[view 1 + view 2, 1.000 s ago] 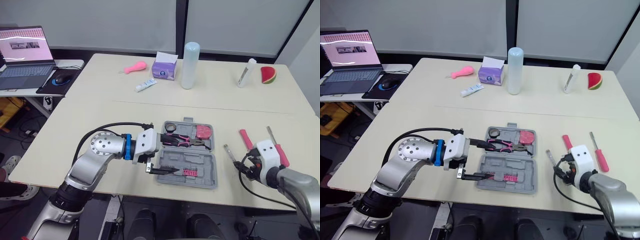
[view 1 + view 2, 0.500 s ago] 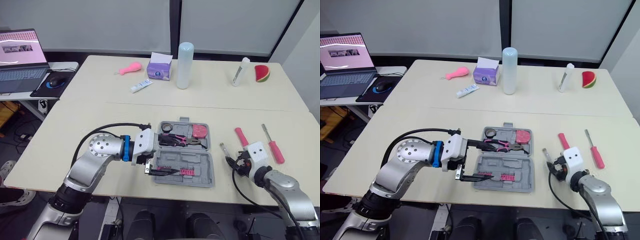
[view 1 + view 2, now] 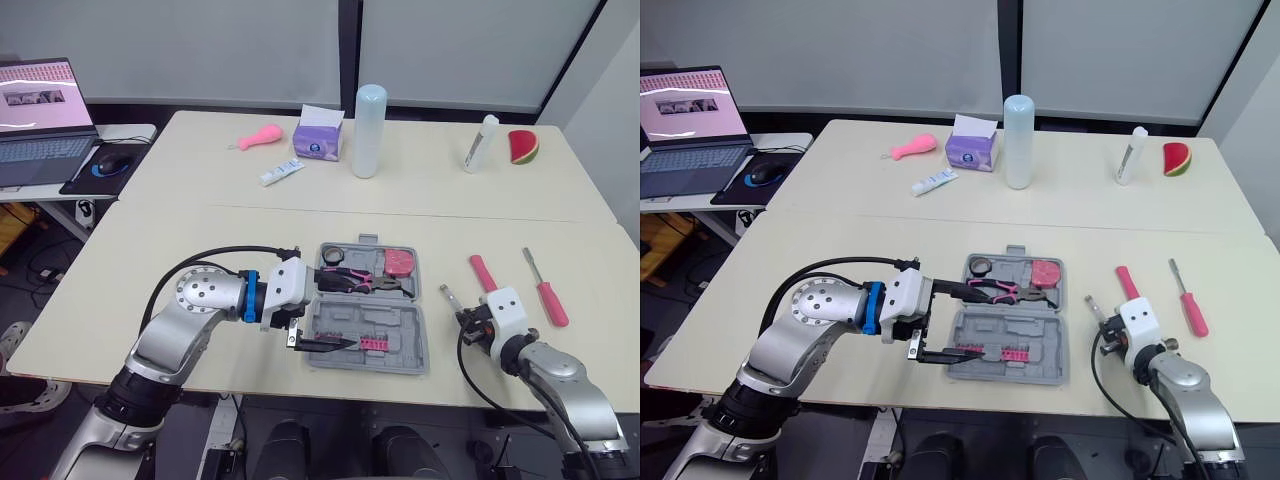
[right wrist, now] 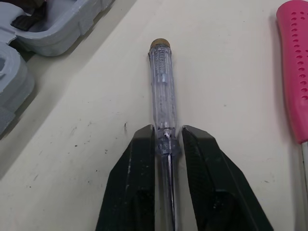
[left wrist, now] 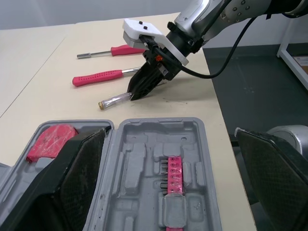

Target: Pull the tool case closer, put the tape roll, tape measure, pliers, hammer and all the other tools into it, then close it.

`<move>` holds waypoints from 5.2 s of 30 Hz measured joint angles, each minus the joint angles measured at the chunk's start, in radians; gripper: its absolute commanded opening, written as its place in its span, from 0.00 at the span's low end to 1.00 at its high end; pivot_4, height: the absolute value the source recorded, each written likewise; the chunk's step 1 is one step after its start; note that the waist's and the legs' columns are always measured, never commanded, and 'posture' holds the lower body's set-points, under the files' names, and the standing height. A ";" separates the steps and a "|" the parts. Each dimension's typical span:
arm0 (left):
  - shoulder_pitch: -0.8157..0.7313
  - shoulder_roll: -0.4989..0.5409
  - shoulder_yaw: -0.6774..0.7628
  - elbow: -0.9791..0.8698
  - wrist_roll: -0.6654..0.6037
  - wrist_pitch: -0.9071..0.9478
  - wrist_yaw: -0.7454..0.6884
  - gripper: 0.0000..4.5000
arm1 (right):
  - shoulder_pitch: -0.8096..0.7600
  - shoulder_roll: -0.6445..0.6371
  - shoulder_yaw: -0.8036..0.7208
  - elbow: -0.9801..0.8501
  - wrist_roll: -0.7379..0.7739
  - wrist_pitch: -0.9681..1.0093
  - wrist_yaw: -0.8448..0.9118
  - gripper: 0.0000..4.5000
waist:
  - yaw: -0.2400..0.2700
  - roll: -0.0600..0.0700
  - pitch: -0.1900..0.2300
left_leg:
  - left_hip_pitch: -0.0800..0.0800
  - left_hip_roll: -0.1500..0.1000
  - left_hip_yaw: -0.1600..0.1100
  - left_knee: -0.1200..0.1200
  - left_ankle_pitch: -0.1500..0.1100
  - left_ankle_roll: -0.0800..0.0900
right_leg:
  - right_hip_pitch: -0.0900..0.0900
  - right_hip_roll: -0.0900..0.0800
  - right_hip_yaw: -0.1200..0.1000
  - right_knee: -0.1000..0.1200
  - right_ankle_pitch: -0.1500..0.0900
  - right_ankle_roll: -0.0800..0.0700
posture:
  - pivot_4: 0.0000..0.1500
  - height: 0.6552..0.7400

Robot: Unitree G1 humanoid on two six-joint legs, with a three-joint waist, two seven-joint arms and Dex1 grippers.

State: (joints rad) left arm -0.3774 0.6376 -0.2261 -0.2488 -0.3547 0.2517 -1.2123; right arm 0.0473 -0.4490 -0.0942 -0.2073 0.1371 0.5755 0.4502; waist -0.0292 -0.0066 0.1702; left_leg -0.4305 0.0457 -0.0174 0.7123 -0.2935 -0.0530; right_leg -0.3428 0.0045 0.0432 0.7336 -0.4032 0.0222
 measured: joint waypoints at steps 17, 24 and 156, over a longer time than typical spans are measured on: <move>0.098 0.234 0.152 0.187 0.047 -0.087 -0.074 1.00 | -0.312 -0.460 0.252 -0.365 0.091 0.285 0.380 0.07 | 0.000 0.001 0.001 | 0.000 0.000 -0.001 0.000 -0.002 0.003 | -0.001 -0.004 -0.001 0.000 0.000 0.000 | 1.00 0.44; 0.112 0.237 0.150 0.176 0.048 -0.083 -0.088 1.00 | -0.574 -0.424 0.502 -0.308 0.103 0.368 0.505 0.07 | -0.001 0.001 0.001 | -0.001 0.000 -0.003 0.001 -0.002 0.003 | -0.002 -0.005 -0.002 0.000 0.000 0.000 | 1.00 0.44; 0.582 0.054 0.557 0.241 -0.058 -0.115 0.269 1.00 | 0.481 -0.033 -0.537 -0.327 0.209 -0.107 0.141 0.99 | -0.002 -0.001 -0.003 | 0.013 0.000 0.004 -0.006 -0.001 0.002 | 0.008 -0.006 0.001 0.000 0.000 0.000 | 1.00 0.44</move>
State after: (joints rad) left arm 0.2043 0.6921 0.3313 -0.0075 -0.4131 0.1365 -0.9432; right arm 0.5286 -0.4818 -0.6316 -0.5340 0.3462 0.4687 0.5914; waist -0.0316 -0.0073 0.1675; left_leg -0.4172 0.0460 -0.0134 0.7065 -0.2946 -0.0514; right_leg -0.3353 -0.0016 0.0439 0.7334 -0.4033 0.0223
